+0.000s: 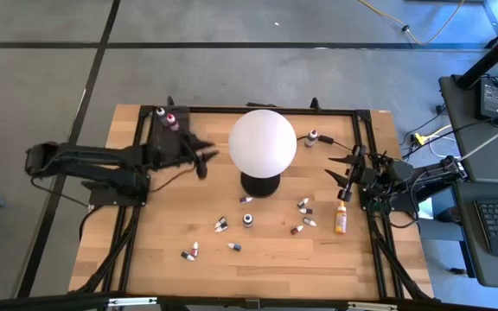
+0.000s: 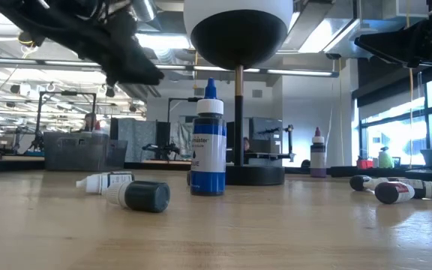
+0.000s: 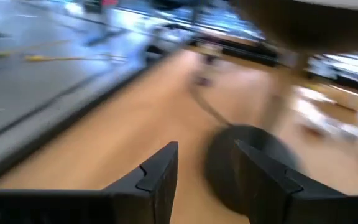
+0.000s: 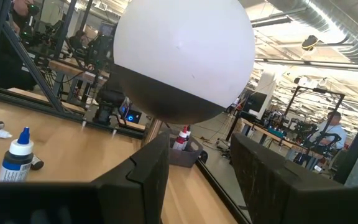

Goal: Pick & Place food coloring
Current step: Put the big blue food coloring bottle into the black container

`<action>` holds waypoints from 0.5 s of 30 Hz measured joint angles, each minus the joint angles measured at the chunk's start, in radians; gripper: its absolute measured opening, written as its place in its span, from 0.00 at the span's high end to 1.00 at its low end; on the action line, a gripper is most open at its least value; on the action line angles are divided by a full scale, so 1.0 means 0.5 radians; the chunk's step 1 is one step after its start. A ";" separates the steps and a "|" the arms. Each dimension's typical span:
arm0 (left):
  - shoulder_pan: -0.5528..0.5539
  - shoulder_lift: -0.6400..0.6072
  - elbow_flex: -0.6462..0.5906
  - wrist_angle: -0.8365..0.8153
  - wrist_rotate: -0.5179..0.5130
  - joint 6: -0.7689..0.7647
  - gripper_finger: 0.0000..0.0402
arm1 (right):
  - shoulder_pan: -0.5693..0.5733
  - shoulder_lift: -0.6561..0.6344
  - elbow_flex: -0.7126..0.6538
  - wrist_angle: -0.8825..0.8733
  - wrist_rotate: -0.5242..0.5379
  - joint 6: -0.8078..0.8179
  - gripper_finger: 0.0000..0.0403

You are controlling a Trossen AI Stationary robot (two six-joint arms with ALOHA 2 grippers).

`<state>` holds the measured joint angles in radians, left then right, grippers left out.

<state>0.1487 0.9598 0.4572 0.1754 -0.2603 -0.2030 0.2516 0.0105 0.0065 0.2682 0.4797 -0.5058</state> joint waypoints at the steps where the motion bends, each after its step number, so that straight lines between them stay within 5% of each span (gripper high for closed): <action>1: -0.084 0.025 0.000 0.015 0.021 -0.025 0.64 | 0.000 0.000 0.000 0.000 0.000 0.000 0.57; 15: -0.821 0.859 0.000 0.994 0.053 0.021 0.58 | 0.001 0.001 0.000 0.001 0.000 0.006 0.57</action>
<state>-0.2617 1.3893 0.4572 0.6726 -0.2337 -0.1928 0.2518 0.0107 0.0067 0.2687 0.4794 -0.5030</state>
